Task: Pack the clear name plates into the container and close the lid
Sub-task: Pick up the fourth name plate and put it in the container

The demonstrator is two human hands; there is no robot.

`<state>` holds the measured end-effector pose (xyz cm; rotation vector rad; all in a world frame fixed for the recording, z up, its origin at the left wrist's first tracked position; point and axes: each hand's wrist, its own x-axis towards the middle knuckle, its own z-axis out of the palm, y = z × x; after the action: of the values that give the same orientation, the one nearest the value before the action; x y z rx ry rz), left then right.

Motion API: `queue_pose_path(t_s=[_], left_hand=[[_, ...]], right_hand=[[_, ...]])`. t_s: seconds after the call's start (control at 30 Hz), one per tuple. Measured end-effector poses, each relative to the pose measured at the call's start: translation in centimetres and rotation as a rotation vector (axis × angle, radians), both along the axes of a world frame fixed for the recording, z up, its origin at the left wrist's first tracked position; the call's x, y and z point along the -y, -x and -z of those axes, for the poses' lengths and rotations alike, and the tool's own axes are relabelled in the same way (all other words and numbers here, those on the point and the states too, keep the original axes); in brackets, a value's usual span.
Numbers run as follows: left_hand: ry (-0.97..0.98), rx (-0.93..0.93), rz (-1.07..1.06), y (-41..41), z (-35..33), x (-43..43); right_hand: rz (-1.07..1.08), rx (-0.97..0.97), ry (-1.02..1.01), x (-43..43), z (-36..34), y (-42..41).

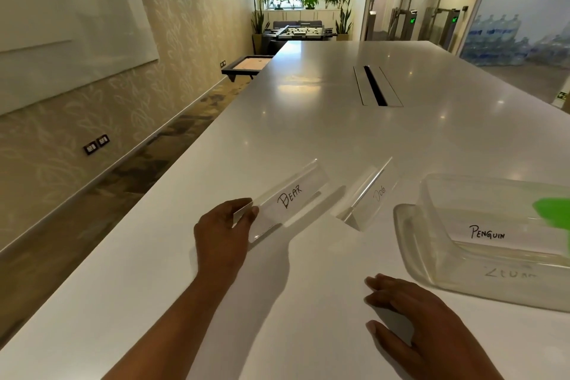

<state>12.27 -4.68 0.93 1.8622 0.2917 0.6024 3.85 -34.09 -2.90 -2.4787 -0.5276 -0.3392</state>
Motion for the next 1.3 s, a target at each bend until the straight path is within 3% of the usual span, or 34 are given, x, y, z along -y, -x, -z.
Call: queue_pose_path(t_s=[0.27, 0.43, 0.67, 0.83, 1.0, 1.3], left_hand=[[0.173, 0.036, 0.016, 6.2, -3.0, -2.1], [0.247, -0.047, 0.094, 9.0, -1.6, -1.6], [0.259, -0.075, 0.251, 10.1, -3.0, 0.0], [0.226, -0.066, 0.334, 10.7, -4.5, 0.9], [0.203, -0.08, 0.39, 10.8, -5.5, 1.9], [0.181, -0.083, 0.483, 10.3, -5.8, 3.5]], right_hand=[[0.005, -0.024, 0.028, -0.5, -1.3, -0.2], [0.046, -0.062, 0.044, 0.0, -0.5, 1.1], [0.05, -0.121, 0.005, -0.3, -1.8, 1.1], [0.126, -0.263, -0.332, -0.1, -4.3, 1.5], [0.001, -0.533, -0.879, 0.8, -5.9, 1.7], [-0.082, -0.56, -1.26, 2.5, -5.9, 2.6]])
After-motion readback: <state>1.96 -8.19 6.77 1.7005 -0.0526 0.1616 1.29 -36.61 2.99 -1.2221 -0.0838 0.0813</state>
